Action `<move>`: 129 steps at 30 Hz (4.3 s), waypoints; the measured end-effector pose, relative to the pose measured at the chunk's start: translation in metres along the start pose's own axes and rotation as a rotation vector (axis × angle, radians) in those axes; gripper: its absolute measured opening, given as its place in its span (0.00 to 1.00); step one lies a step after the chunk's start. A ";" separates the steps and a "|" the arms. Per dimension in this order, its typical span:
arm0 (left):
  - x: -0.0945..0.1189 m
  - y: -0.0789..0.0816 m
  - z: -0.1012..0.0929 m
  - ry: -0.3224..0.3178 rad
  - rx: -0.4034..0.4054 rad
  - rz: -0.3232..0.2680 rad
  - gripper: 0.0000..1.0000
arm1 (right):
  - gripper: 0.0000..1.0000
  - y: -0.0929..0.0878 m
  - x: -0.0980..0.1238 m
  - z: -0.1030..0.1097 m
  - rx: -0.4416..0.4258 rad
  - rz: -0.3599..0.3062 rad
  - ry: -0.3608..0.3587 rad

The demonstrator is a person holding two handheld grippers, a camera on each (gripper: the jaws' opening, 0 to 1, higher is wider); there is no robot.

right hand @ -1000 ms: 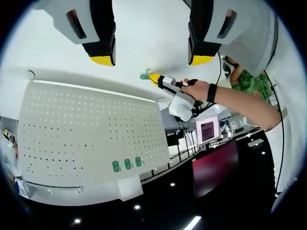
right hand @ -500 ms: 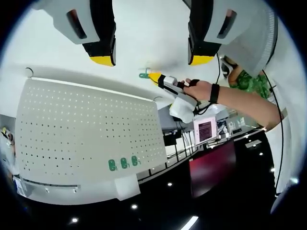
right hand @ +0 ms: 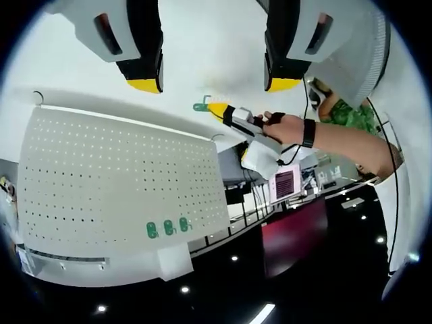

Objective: Insert the hook assembly into the mounting plate slot until the hook locks in place.

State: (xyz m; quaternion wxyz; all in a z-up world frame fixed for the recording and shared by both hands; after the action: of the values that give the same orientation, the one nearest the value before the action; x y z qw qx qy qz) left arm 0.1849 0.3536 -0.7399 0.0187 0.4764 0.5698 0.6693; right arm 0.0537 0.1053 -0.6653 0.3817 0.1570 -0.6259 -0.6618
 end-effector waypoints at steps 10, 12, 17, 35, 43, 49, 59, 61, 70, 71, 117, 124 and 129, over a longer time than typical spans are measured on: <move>0.015 0.005 -0.015 -0.048 0.062 -0.033 0.03 | 0.60 0.002 -0.002 0.004 0.017 -0.002 0.015; 0.018 0.006 -0.019 -0.048 0.064 -0.040 0.03 | 0.60 0.003 -0.002 0.006 0.012 -0.005 0.022; 0.024 0.007 -0.028 -0.064 0.068 -0.047 0.03 | 0.60 0.003 -0.003 0.009 0.031 0.000 0.033; 0.040 0.010 -0.054 -0.121 0.145 -0.055 0.03 | 0.58 0.002 -0.001 0.013 0.049 0.016 0.058; 0.044 0.008 -0.063 -0.148 0.209 -0.040 0.03 | 0.53 -0.002 -0.003 0.019 0.065 0.035 0.086; 0.047 0.009 -0.072 -0.184 0.246 -0.024 0.03 | 0.48 -0.002 -0.004 0.021 0.083 0.046 0.102; 0.052 0.011 -0.086 -0.263 0.252 0.015 0.03 | 0.37 -0.006 -0.007 0.026 0.099 0.073 0.133; 0.053 0.012 -0.089 -0.281 0.259 0.022 0.03 | 0.36 -0.007 -0.008 0.027 0.108 0.088 0.139; 0.053 0.014 -0.102 -0.338 0.244 0.067 0.03 | 0.29 -0.010 -0.010 0.028 0.157 0.133 0.144; 0.053 0.013 -0.103 -0.357 0.242 0.084 0.03 | 0.28 -0.011 -0.009 0.028 0.162 0.136 0.147; 0.041 0.016 -0.118 -0.474 0.373 0.317 0.03 | 0.03 -0.017 -0.015 0.041 0.874 0.353 0.069; 0.038 0.015 -0.119 -0.485 0.378 0.343 0.03 | 0.03 -0.018 -0.016 0.041 0.886 0.373 0.076; 0.039 0.016 -0.119 -0.493 0.353 0.333 0.03 | 0.02 -0.019 -0.016 0.041 0.857 0.382 0.068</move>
State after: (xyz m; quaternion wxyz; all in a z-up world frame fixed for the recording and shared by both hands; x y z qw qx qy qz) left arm 0.0932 0.2812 -0.6910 -0.0365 0.7059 0.5699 0.4191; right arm 0.0300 0.1438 -0.6808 0.4178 0.2041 -0.8474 -0.2563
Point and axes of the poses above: the point that each gripper's makers call its tool centre point, and the gripper's own axes: x roughly backward along the fingers, z roughly to its left, y roughly out of its top, the point moved 10 cm from there along x, roughly backward along the fingers, and after that the axes turned 1 degree about -x, right-handed, at the moved point
